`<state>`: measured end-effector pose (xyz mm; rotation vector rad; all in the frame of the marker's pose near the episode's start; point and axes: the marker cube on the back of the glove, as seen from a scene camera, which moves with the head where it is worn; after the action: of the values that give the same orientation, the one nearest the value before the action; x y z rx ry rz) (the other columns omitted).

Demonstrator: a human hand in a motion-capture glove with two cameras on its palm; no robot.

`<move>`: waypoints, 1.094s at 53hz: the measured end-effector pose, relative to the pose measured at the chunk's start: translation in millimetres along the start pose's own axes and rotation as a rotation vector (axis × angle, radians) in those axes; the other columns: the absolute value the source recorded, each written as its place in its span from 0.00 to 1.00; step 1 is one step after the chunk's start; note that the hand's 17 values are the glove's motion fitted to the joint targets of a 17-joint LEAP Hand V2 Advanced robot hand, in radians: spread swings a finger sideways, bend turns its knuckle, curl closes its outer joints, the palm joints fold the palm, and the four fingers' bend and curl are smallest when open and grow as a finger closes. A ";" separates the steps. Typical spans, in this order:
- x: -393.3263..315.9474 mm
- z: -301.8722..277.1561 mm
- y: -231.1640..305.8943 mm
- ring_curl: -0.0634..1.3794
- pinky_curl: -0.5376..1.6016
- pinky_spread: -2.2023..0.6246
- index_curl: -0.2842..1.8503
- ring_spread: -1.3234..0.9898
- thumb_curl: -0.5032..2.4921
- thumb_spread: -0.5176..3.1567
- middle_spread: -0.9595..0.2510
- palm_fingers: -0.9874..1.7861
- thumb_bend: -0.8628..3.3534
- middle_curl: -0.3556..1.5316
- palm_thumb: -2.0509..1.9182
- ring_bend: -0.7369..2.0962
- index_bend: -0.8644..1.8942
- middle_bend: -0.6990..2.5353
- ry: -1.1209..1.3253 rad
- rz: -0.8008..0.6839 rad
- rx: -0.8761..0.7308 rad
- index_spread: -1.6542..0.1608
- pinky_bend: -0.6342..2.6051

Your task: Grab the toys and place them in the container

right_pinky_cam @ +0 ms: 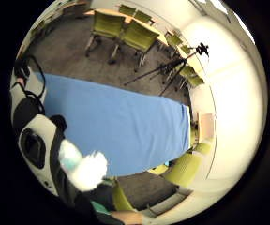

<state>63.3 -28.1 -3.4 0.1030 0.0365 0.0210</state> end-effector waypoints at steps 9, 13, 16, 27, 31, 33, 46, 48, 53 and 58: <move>-136.2 -24.4 -21.5 0.40 0.43 0.61 0.37 0.40 0.50 0.35 0.49 0.75 0.27 0.53 0.67 0.70 0.36 0.52 -0.081 -0.259 0.008 0.71 0.46; -191.9 -21.3 -34.1 0.40 0.43 0.61 0.38 0.40 0.51 0.35 0.48 0.75 0.27 0.53 0.66 0.70 0.36 0.52 -0.042 -0.241 0.007 0.71 0.46; -229.3 -21.1 -33.4 0.40 0.43 0.61 0.38 0.40 0.52 0.34 0.48 0.75 0.27 0.53 0.66 0.70 0.36 0.52 -0.126 -0.305 -0.010 0.71 0.46; -243.2 10.8 -57.5 0.40 0.43 0.61 0.38 0.40 0.55 0.34 0.48 0.75 0.27 0.54 0.66 0.69 0.37 0.51 -0.131 -0.407 -0.036 0.71 0.45; -243.4 19.6 -62.3 0.39 0.43 0.61 0.39 0.40 0.56 0.34 0.48 0.75 0.27 0.54 0.66 0.69 0.36 0.51 -0.177 -0.407 -0.054 0.71 0.45; -245.8 24.1 -63.5 0.40 0.43 0.61 0.39 0.40 0.56 0.34 0.48 0.75 0.27 0.54 0.66 0.69 0.36 0.51 -0.154 -0.382 -0.062 0.71 0.45; -240.0 42.6 -61.7 0.39 0.49 0.67 0.40 0.44 0.48 0.39 0.59 0.33 0.18 0.50 0.52 0.60 0.36 0.38 -0.055 -0.308 -0.179 0.76 0.53; -235.1 40.9 -59.6 0.35 0.48 0.69 0.39 0.47 0.46 0.39 0.65 0.29 0.18 0.48 0.50 0.55 0.36 0.36 -0.068 -0.362 -0.167 0.77 0.53; -227.8 33.7 -51.7 0.25 0.45 0.72 0.35 0.50 0.42 0.39 0.74 0.28 0.17 0.44 0.48 0.47 0.36 0.32 -0.070 -0.417 -0.141 0.80 0.52; -277.4 15.2 -20.5 0.22 0.44 0.74 0.33 0.52 0.38 0.38 0.79 0.29 0.17 0.42 0.48 0.44 0.36 0.30 -0.096 -0.379 -0.129 0.81 0.51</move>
<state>-212.8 -56.3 19.4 -0.0332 -0.0413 -0.3597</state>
